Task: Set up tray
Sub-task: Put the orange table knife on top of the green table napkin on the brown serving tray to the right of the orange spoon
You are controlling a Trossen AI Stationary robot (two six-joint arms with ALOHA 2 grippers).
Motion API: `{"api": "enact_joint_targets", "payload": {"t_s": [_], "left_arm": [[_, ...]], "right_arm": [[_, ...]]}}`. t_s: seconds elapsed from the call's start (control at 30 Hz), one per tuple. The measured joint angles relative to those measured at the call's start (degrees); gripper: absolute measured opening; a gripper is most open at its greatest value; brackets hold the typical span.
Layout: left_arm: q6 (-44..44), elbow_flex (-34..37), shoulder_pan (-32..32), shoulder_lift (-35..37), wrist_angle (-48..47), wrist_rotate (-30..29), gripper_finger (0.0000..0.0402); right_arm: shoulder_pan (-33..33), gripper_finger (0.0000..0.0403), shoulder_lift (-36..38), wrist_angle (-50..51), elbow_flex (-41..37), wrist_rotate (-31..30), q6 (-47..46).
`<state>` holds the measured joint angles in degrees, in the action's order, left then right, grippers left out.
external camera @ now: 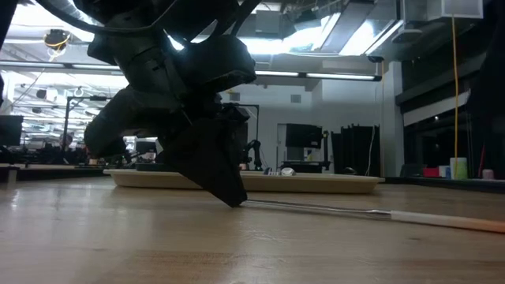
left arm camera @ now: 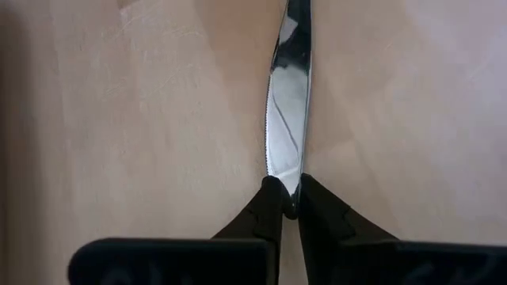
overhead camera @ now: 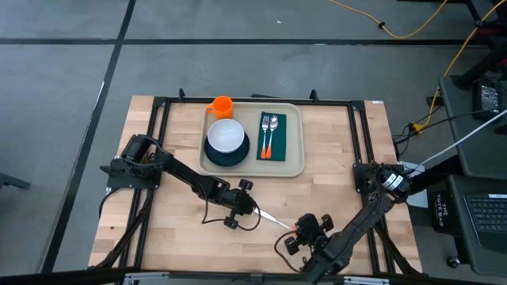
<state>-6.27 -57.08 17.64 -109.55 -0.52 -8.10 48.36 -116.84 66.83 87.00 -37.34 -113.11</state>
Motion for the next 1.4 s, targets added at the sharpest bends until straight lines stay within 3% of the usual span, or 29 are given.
{"api": "enact_joint_targets", "payload": {"t_s": [0.33, 0.53, 0.67, 0.93, 1.03, 1.2, 1.4], "left_arm": [[-2.54, 0.13, -0.10, 5.01, -3.42, -3.88, 0.0012], [-2.50, 0.11, 0.00, 5.45, -3.79, -3.69, 0.0013], [-2.89, 0.11, 0.34, 5.46, -4.21, -5.57, 0.0013], [-5.66, 0.02, 1.46, 5.53, -4.15, -7.86, 0.0013], [-5.70, 0.00, 1.45, 5.57, -4.16, -7.61, 0.0013], [-6.10, -0.01, 1.45, 5.59, -4.21, -7.56, 0.0013], [-6.48, -0.06, 1.45, 5.59, -4.23, -7.43, 0.0013]], "right_arm": [[0.13, 0.0039, 0.02, -0.22, 0.14, -2.85, 5.76], [0.13, 0.0039, 0.02, 0.52, 0.83, -10.25, 10.37], [0.04, 0.0039, 0.09, 0.68, 2.48, -10.66, 13.70], [-2.49, 0.0040, 0.13, -6.06, 4.77, -10.68, 31.84], [-3.89, 0.0040, 0.13, -8.23, 4.77, -9.86, 38.10], [-6.17, 0.0043, 0.13, -8.90, 4.77, -2.59, 40.17], [-7.24, 0.0103, 0.13, -9.74, 4.77, 1.02, 43.18]]}}
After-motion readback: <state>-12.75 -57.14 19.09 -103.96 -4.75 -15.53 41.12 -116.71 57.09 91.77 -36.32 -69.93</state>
